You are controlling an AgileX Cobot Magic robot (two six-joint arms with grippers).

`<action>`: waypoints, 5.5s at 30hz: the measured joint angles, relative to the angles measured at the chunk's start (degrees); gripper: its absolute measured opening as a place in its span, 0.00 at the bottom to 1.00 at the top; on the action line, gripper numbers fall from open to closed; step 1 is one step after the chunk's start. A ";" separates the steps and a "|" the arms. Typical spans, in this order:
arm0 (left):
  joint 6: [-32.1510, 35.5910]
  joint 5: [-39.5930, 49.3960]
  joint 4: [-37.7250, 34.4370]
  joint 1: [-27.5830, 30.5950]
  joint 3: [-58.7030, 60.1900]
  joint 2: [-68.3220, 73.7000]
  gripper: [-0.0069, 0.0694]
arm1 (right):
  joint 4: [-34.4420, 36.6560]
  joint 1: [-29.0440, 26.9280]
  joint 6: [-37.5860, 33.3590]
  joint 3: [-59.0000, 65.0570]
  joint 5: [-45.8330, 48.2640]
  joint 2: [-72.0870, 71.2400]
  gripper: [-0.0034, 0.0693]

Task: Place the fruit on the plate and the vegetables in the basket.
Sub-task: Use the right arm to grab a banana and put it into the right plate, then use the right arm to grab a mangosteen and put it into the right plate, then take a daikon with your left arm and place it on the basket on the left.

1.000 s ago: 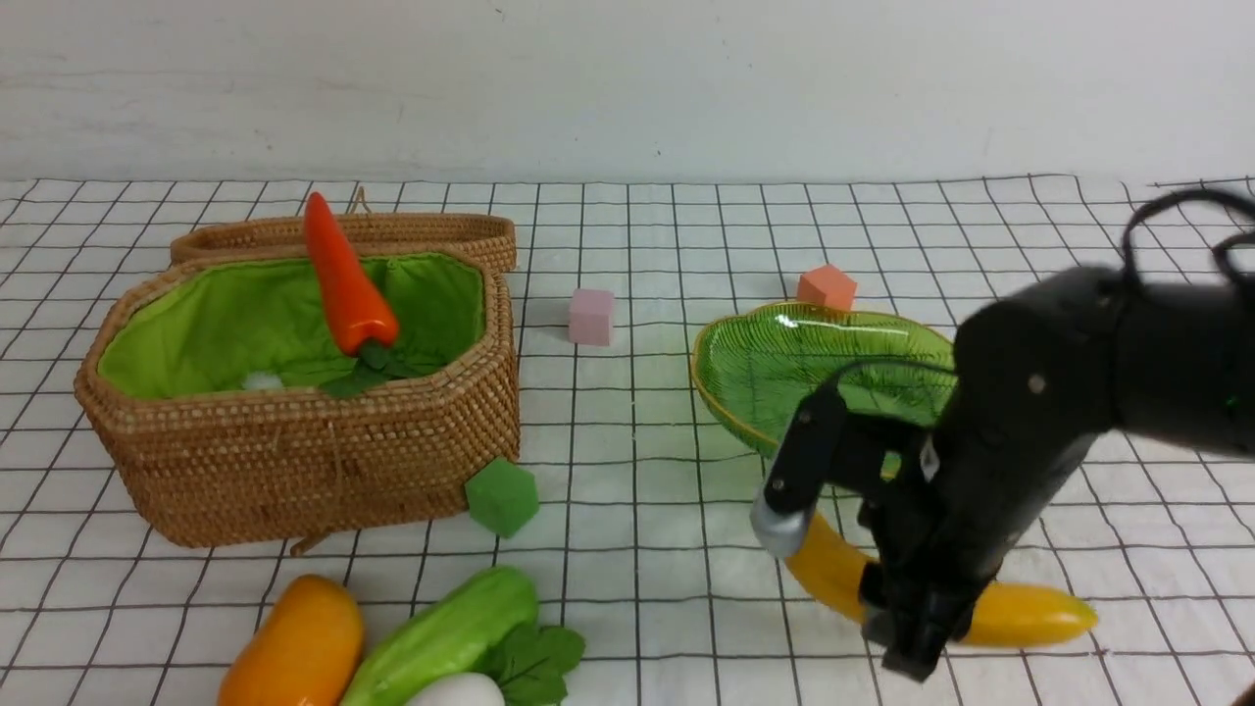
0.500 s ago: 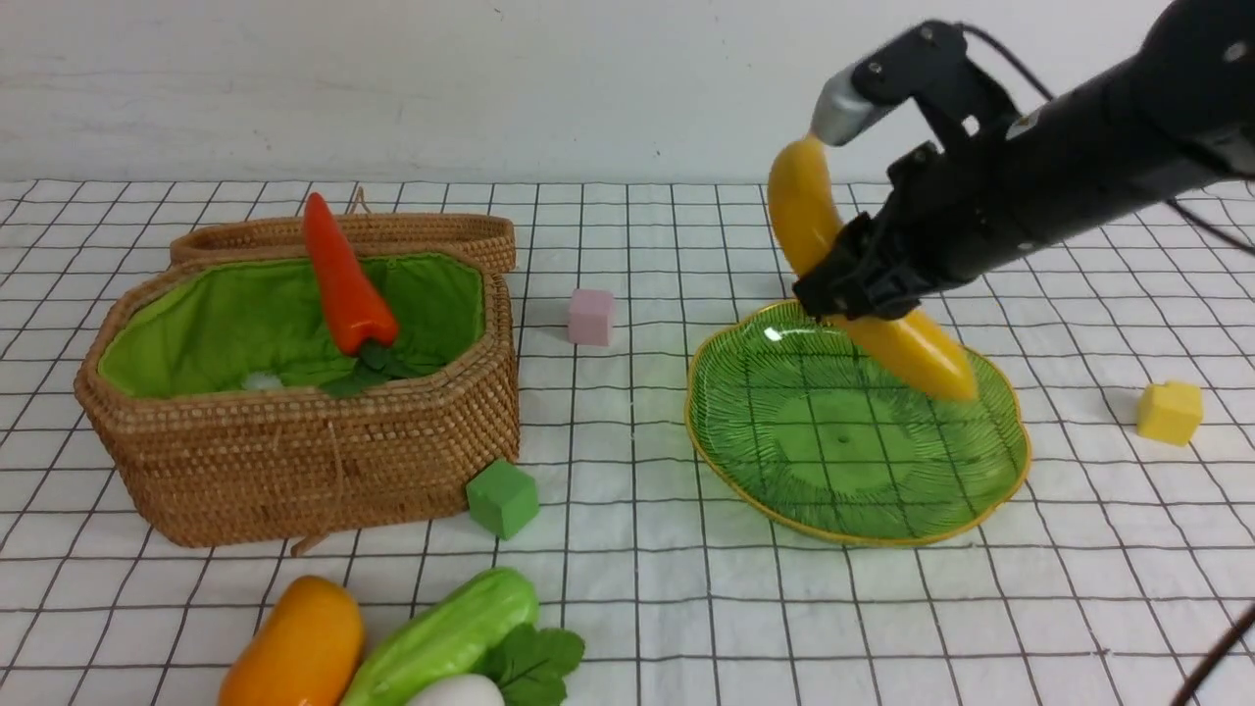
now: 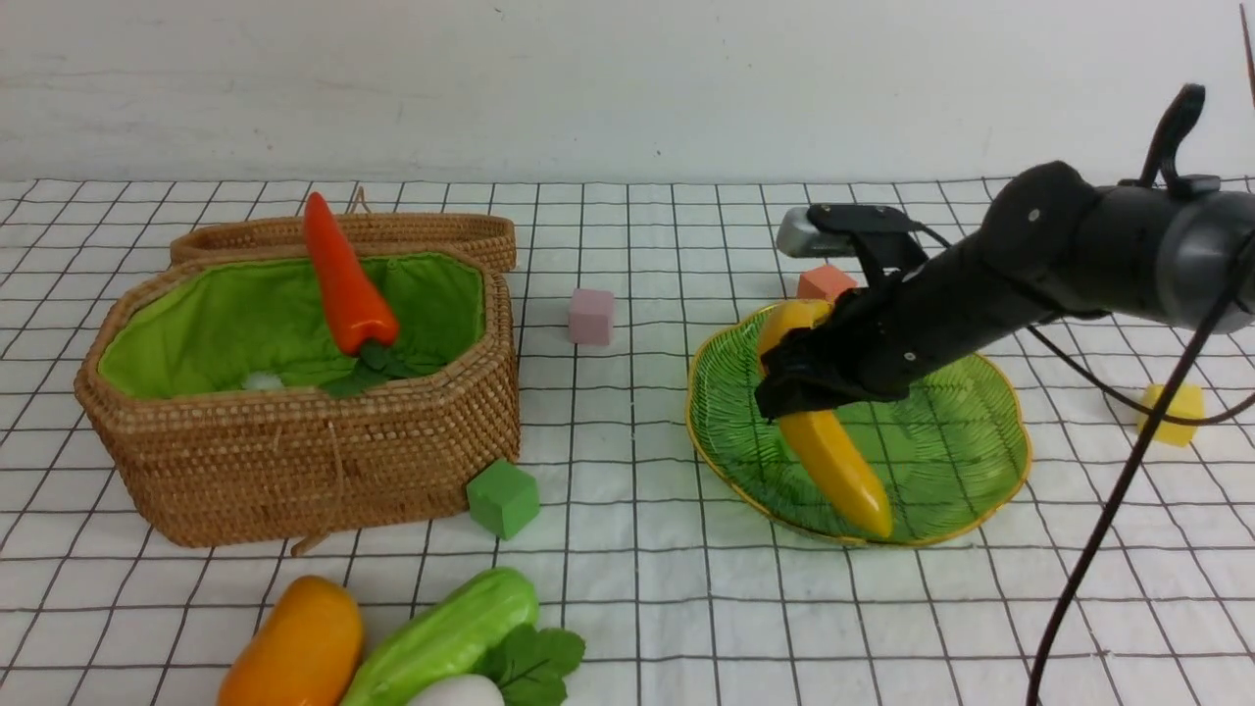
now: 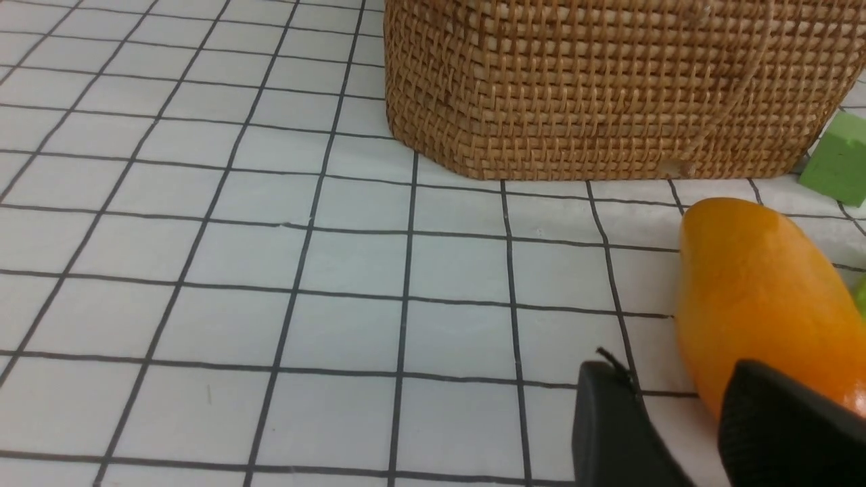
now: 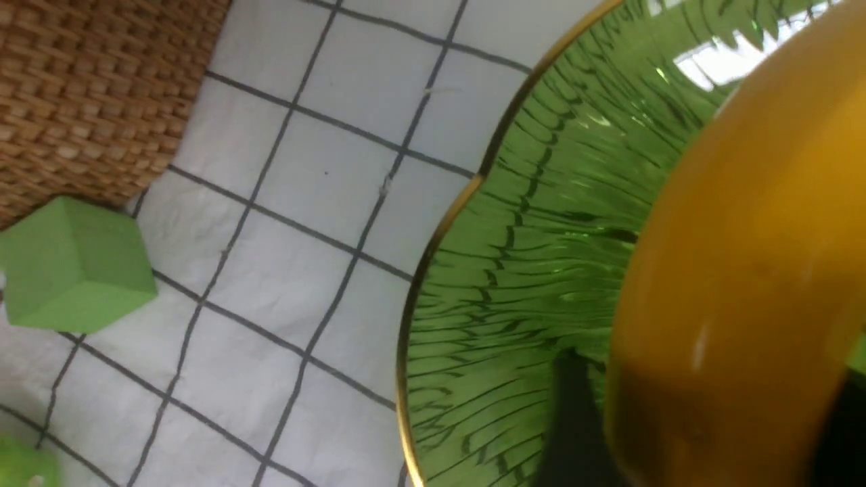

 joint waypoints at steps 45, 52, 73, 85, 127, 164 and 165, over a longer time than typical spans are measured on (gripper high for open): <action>0.00 0.04 0.00 0.00 0.00 0.00 0.40 | -7.61 1.32 17.68 49.22 0.99 -30.29 0.87; 0.00 0.04 0.00 0.00 0.00 0.00 0.40 | -7.95 1.32 16.23 47.04 4.05 -30.35 0.86; 0.00 0.04 0.00 0.00 0.00 0.00 0.40 | -7.77 -5.15 16.23 7.32 -7.82 -7.23 0.86; 0.00 0.04 0.00 0.00 0.00 0.00 0.40 | -2.99 -7.83 16.27 4.00 -3.03 -1.91 0.98; 0.00 0.04 0.00 0.00 0.00 0.00 0.40 | -20.07 -10.88 25.47 57.79 1.95 -100.79 0.04; 0.00 0.03 0.00 0.00 0.00 0.00 0.40 | -35.18 -14.31 27.18 84.55 -13.20 -114.77 0.08; 0.00 0.03 0.00 0.00 0.00 0.00 0.40 | -35.18 -14.31 27.18 84.55 -13.20 -114.77 0.08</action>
